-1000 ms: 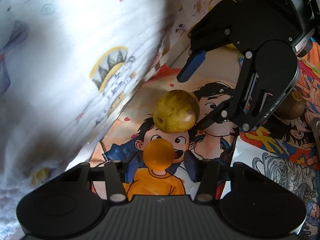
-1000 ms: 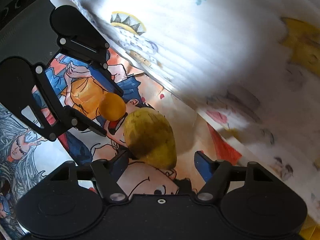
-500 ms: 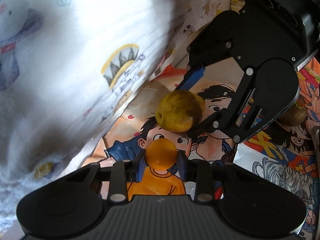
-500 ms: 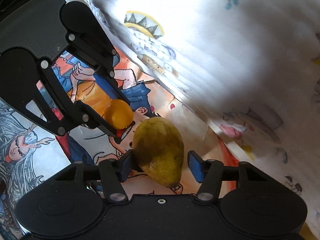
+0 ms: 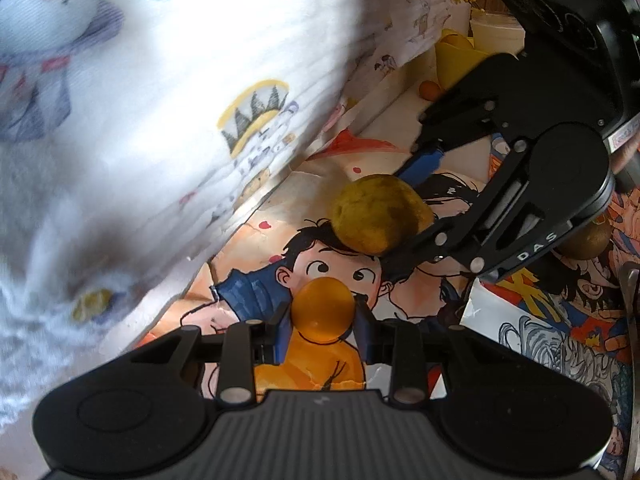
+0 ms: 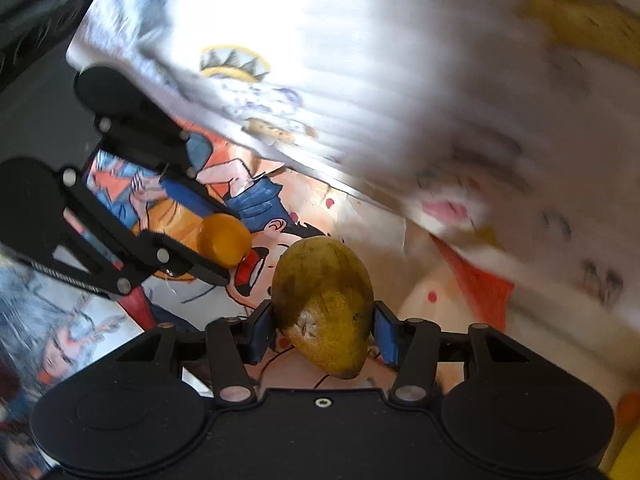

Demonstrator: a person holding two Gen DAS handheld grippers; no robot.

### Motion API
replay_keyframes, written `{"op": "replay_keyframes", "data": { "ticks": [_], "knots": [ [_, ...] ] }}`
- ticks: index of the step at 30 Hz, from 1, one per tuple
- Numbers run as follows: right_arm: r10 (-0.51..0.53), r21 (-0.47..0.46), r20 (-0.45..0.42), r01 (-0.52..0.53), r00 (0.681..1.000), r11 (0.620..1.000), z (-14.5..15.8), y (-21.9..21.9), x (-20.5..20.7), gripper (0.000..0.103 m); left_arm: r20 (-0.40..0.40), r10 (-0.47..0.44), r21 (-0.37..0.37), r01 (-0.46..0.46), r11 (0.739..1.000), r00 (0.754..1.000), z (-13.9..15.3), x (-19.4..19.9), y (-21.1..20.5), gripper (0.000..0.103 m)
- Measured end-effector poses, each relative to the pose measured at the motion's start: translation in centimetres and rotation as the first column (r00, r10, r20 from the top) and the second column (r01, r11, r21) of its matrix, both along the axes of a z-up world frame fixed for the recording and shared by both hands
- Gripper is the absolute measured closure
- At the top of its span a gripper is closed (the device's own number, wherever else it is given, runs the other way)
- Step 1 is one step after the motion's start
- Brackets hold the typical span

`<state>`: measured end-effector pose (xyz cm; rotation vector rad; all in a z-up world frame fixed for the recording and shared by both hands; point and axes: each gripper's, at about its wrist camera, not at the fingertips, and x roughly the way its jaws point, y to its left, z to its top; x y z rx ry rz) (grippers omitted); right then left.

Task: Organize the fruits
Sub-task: 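Carry the orange in left gripper while right gripper carries the yellow fruit to the tray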

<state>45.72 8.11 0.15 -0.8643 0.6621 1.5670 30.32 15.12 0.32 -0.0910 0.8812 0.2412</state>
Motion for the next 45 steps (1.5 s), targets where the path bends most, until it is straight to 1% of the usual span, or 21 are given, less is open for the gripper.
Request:
{"op": "replay_keyframes", "data": {
  "ticks": [3,6,11,13,20,22,26,30,33,34,37,39,41,43,45],
  "knots": [
    [-0.065,0.009,-0.069,0.066,0.996,0.998,0.4,-1.0,0.5,0.05,0.006,0.006,-0.007,-0.006,1.0,1.0,-0.1,-0.4,0.1,0.067],
    [-0.123,0.03,-0.139,0.128,0.983,0.991,1.1,-2.1,0.7,0.05,0.01,0.015,-0.02,-0.015,1.0,1.0,-0.1,-0.7,-0.1,0.067],
    [-0.204,0.078,-0.234,0.227,0.95,0.971,3.1,-4.8,0.5,0.05,0.025,0.018,-0.036,-0.017,0.999,1.0,0.0,-1.1,-1.2,0.067],
    [-0.238,0.097,-0.252,0.269,0.938,0.958,4.1,-6.2,0.4,0.05,0.036,0.014,-0.039,-0.013,0.999,0.999,0.3,-1.3,-1.7,0.067],
    [-0.366,0.159,-0.288,0.421,0.885,0.893,7.4,-11.2,-1.1,0.05,0.106,-0.009,-0.067,0.016,0.998,0.994,1.5,-1.9,-3.6,0.067],
    [-0.401,0.174,-0.311,0.466,0.862,0.868,8.4,-12.7,-1.4,0.05,0.122,-0.019,-0.066,0.027,0.997,0.992,1.8,-1.7,-4.1,0.067],
    [-0.468,0.217,-0.325,0.546,0.822,0.809,10.6,-16.2,-2.0,0.05,0.176,-0.057,-0.068,0.07,0.995,0.983,3.5,-1.4,-5.5,0.067],
    [-0.52,0.266,-0.297,0.592,0.801,0.761,12.9,-19.8,-2.9,0.049,0.214,-0.097,-0.091,0.119,0.989,0.972,5.2,-1.4,-7.5,0.067],
    [-0.557,0.29,-0.278,0.621,0.782,0.728,14.1,-22.7,-4.0,0.049,0.246,-0.135,-0.093,0.162,0.982,0.96,5.9,-1.3,-9.1,0.067],
    [-0.57,0.296,-0.273,0.631,0.775,0.717,14.2,-23.6,-4.4,0.049,0.256,-0.149,-0.09,0.177,0.98,0.955,6.0,-1.3,-9.6,0.067],
    [-0.599,0.312,-0.303,0.671,0.741,0.673,13.8,-26.5,-5.7,0.049,0.271,-0.182,-0.074,0.209,0.975,0.945,5.9,-1.3,-11.4,0.067],
    [-0.618,0.337,-0.292,0.683,0.73,0.647,12.9,-28.1,-7.0,0.049,0.283,-0.191,-0.084,0.223,0.971,0.94,5.6,-1.4,-12.3,0.067],
    [-0.629,0.362,-0.303,0.697,0.716,0.618,11.8,-29.6,-8.1,0.049,0.3,-0.203,-0.101,0.243,0.965,0.932,5.4,-1.7,-13.1,0.067],
    [-0.636,0.383,-0.322,0.711,0.701,0.59,10.8,-30.9,-9.4,0.049,0.317,-0.218,-0.091,0.258,0.962,0.923,5.1,-2.3,-14.0,0.067],
    [-0.64,0.399,-0.331,0.717,0.694,0.571,9.8,-31.9,-11.0,0.049,0.338,-0.232,-0.071,0.271,0.96,0.912,5.1,-3.2,-14.8,0.067]
  ]
}}
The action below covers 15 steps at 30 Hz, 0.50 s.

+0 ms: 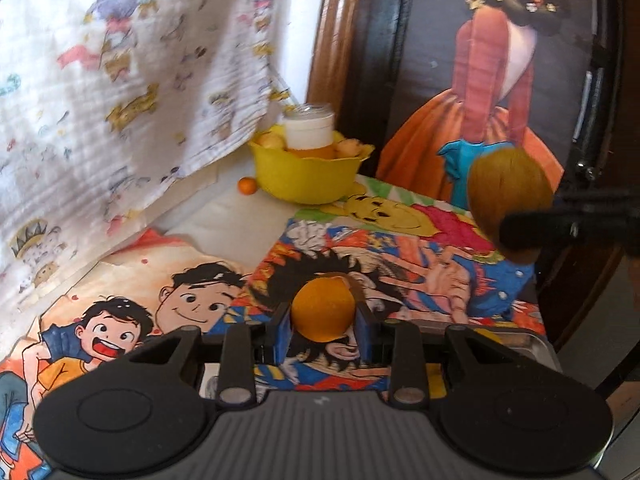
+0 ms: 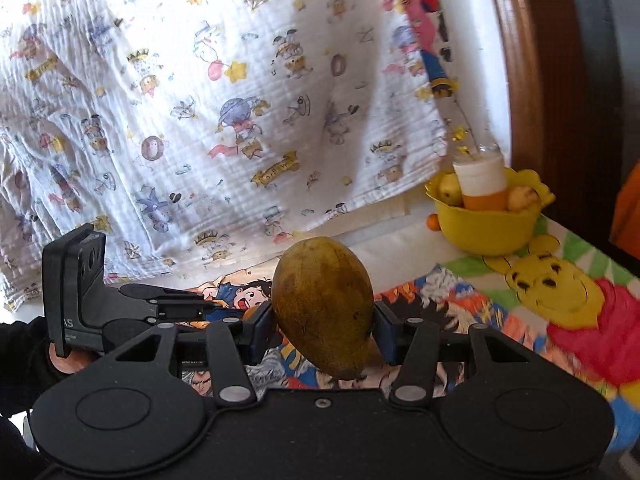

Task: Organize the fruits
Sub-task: 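Carry the orange in left gripper while right gripper carries the yellow fruit to the tray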

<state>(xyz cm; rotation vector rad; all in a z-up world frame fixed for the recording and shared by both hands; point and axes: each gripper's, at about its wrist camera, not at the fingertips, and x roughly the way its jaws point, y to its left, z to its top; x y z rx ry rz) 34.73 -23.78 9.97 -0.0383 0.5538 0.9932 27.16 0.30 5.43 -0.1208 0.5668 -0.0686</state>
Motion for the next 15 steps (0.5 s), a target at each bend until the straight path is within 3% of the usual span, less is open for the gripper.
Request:
{"op": "replay_keyframes", "data": {
  "ticks": [6,15],
  "knots": [
    [-0.037,0.033,0.012,0.036,0.999,0.999,-2.1,-2.7,-5.7,0.049,0.051,-0.027,0.059,0.024,0.998,0.998,0.1,-4.1,-2.9,0.067],
    [-0.107,0.029,-0.036,0.108,0.994,0.994,-4.6,-6.7,-13.1,0.049,0.019,-0.093,0.038,0.092,0.995,0.995,-0.5,-9.6,-6.1,0.067]
  ]
}}
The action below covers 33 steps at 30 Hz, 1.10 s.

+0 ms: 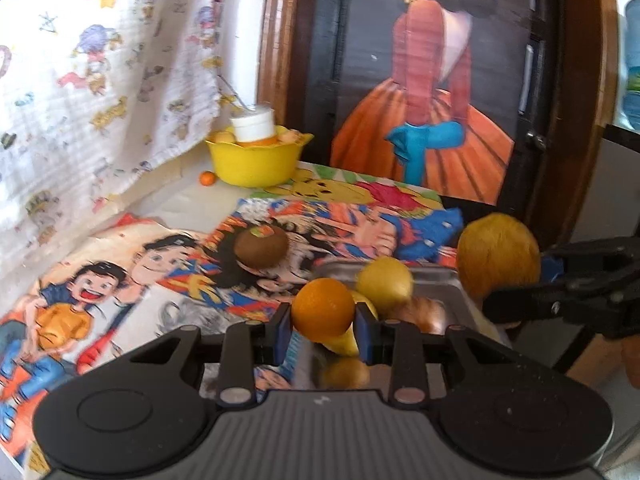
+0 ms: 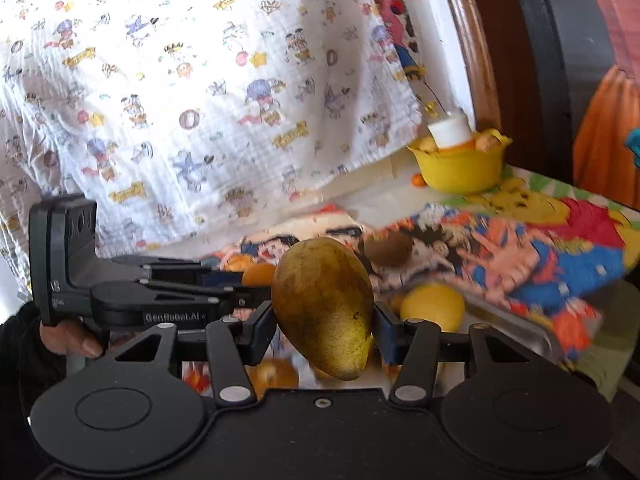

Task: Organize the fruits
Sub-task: 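Carry the orange in left gripper while right gripper carries the yellow fruit to the tray, then open left gripper over the tray while right gripper sets the yellow fruit down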

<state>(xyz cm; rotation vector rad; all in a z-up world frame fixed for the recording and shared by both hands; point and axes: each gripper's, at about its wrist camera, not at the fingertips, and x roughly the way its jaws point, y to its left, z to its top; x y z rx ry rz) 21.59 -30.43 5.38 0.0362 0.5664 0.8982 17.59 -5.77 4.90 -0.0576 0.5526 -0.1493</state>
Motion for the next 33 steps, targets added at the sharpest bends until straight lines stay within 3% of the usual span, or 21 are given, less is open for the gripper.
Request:
{"op": "replay_keyframes", "data": {
  "ticks": [5,11,28,33],
  "knots": [
    [-0.027,-0.013,-0.017,0.027,0.999,1.0,-1.5,-2.0,-1.5,0.049,-0.014,-0.059,0.006,0.059,0.998,0.998,-1.0,-0.8,-2.4,0.067],
    [-0.078,-0.001,-0.044,0.078,0.996,0.997,-3.4,-4.2,-0.5,0.049,-0.054,-0.1,-0.001,0.1,0.995,0.994,-2.8,-0.3,-4.6,0.067],
    [-0.069,-0.134,0.037,0.073,0.997,0.988,-5.8,-3.1,0.4,0.049,-0.129,-0.111,0.036,0.117,0.992,0.985,-4.9,1.6,-6.3,0.067],
    [-0.05,-0.177,0.076,0.063,0.996,0.982,-5.9,-2.4,0.3,0.049,-0.119,-0.103,0.04,0.108,0.993,0.987,-4.8,1.7,-6.0,0.066]
  ]
}}
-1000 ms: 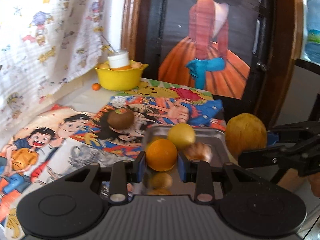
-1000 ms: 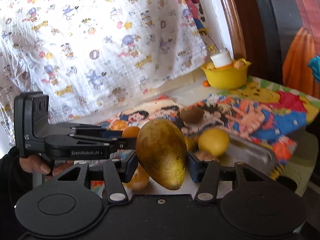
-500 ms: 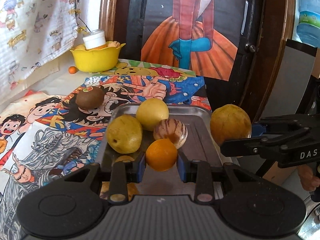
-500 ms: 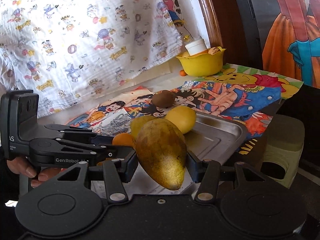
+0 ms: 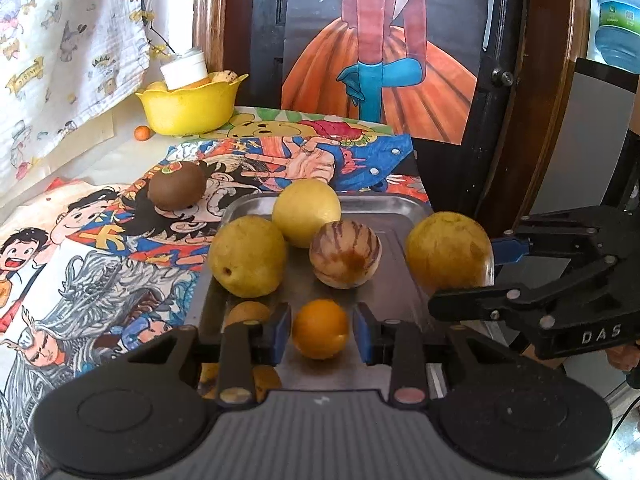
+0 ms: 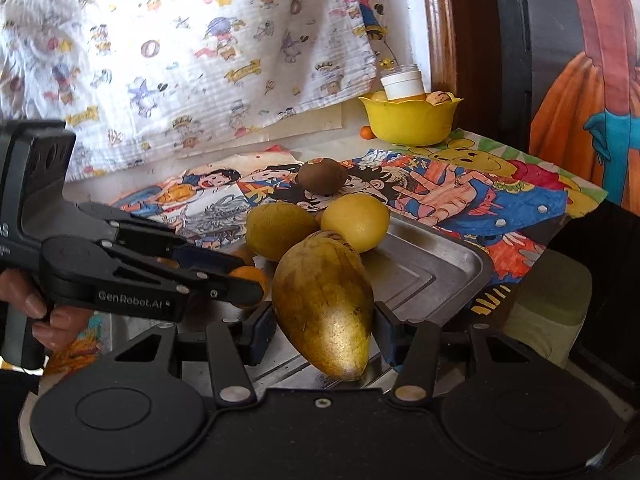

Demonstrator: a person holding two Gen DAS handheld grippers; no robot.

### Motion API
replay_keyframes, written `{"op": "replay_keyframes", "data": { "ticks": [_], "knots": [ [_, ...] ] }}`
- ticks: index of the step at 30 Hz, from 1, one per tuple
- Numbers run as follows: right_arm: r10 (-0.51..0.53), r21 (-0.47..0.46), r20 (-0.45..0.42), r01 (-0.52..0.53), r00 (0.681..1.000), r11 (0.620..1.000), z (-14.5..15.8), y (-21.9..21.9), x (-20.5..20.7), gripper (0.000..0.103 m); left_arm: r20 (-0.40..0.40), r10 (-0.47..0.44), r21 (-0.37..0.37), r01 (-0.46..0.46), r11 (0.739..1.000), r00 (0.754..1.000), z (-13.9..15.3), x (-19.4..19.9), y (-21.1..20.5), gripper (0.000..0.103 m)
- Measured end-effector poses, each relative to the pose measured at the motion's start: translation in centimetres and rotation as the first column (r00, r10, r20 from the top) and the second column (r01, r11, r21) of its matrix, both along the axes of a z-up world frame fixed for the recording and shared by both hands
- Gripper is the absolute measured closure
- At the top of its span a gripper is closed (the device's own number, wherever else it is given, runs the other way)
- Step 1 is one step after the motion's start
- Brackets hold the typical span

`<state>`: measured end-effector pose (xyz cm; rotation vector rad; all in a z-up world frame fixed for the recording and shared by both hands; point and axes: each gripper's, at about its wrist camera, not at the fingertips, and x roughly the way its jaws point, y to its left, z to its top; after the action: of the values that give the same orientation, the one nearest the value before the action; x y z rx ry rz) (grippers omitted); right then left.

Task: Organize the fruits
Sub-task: 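Open left gripper over the tray while right gripper sets the yellow fruit down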

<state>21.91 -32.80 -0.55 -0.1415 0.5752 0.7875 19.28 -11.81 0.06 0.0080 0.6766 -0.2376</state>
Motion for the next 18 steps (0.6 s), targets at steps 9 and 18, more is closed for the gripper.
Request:
{"op": "replay_keyframes", "data": {
  "ticks": [9,18],
  "knots": [
    [0.011,-0.04,0.01,-0.01,1.0,0.999,-0.8,0.6,0.3,0.049,-0.01,0.006,0.012,-0.006,1.0,1.0,-0.2,0.3,0.1,0.066],
    [0.006,-0.05,0.011,-0.006,1.0,0.999,-1.4,0.7,0.3,0.049,-0.012,0.009,0.013,-0.008,1.0,1.0,-0.2,0.0,0.2,0.066]
  ]
}}
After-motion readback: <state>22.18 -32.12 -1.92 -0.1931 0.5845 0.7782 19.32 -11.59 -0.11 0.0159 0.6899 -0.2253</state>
